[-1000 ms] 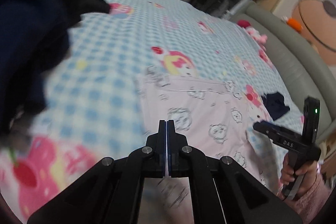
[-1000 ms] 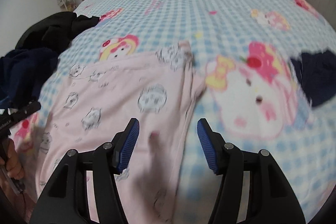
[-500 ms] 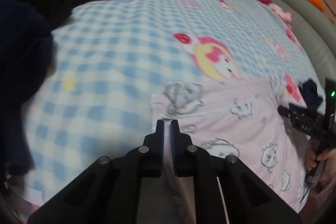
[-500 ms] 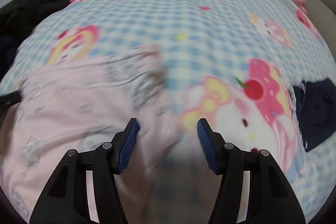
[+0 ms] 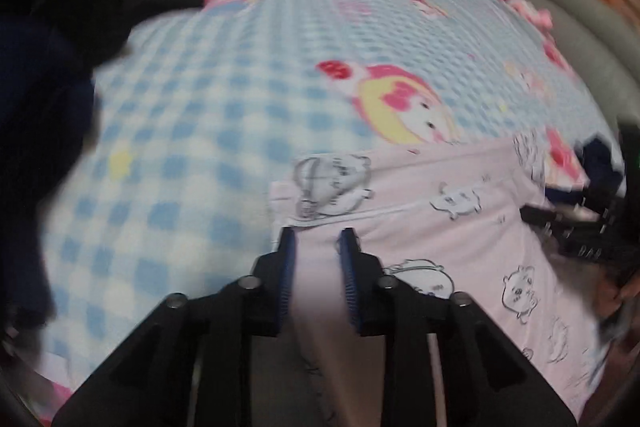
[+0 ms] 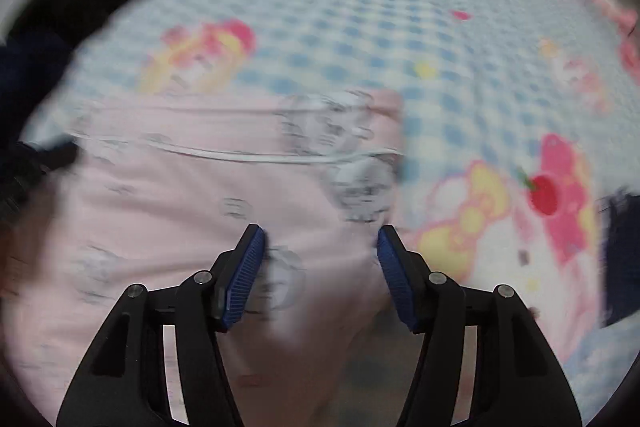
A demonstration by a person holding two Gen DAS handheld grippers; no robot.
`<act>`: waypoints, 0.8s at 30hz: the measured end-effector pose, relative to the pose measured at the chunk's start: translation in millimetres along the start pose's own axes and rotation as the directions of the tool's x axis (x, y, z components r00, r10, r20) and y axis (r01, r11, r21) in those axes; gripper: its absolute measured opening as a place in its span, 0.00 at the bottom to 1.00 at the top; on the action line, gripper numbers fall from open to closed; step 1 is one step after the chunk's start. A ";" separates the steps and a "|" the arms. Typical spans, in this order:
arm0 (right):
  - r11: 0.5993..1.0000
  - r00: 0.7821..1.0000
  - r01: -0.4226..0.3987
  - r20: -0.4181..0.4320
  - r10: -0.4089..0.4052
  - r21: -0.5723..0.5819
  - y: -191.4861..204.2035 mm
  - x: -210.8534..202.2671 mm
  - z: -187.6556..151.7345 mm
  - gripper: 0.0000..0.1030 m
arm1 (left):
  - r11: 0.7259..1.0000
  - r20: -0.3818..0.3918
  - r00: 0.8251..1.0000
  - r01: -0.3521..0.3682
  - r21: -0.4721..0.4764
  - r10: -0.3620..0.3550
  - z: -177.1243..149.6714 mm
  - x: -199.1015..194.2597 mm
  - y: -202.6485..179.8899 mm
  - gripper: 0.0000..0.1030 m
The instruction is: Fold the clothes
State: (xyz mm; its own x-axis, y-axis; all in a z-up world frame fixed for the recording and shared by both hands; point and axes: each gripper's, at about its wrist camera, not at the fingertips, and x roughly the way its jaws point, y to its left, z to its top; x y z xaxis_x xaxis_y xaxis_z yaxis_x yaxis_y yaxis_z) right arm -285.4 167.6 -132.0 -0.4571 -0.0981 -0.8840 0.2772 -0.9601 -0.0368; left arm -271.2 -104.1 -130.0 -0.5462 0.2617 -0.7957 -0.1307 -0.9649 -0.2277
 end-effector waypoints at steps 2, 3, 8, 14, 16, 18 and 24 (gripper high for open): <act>0.998 0.999 0.038 0.034 -0.040 0.059 -2.7 -9.6 -2.2 0.58 | 0.999 0.033 0.999 -0.023 -0.041 0.025 3.4 -11.1 8.9 0.19; 0.996 0.997 0.046 0.064 -0.051 0.080 -1.6 -18.9 -4.6 0.58 | 1.000 0.051 0.999 -0.010 -0.015 0.011 2.6 -17.6 4.1 0.26; 0.992 0.989 0.086 0.129 -0.073 -0.094 47.3 -46.8 -32.2 0.58 | 0.976 0.039 0.989 0.137 0.172 -0.146 -11.1 -36.8 -44.7 0.38; 0.990 0.997 0.016 0.076 -0.005 -0.141 79.6 -33.7 -54.4 0.59 | 0.956 -0.073 0.988 0.147 0.254 -0.133 -32.9 -17.4 -79.7 0.40; 0.992 0.998 0.017 0.057 -0.010 -0.122 77.5 -24.8 -55.9 0.64 | 0.959 -0.089 0.993 0.100 0.264 -0.079 -34.5 -10.2 -77.5 0.41; 0.996 0.999 0.009 0.040 -0.006 -0.094 69.4 -23.5 -57.3 0.68 | 0.965 -0.097 0.994 0.065 0.254 -0.041 -33.7 -7.5 -72.5 0.41; 0.998 0.999 0.043 0.015 -0.044 0.039 26.4 -45.1 -71.8 0.81 | 0.985 -0.094 0.995 -0.019 0.172 0.036 -34.9 -32.4 -44.6 0.41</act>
State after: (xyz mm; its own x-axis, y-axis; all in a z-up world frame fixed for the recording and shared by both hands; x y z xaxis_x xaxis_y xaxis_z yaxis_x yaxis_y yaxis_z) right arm -196.8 165.5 -126.5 -0.4813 -0.0600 -0.8745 0.2244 -0.9729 -0.0567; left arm -218.8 -68.8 -113.7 -0.4703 0.2277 -0.8527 -0.2601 -0.9590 -0.1126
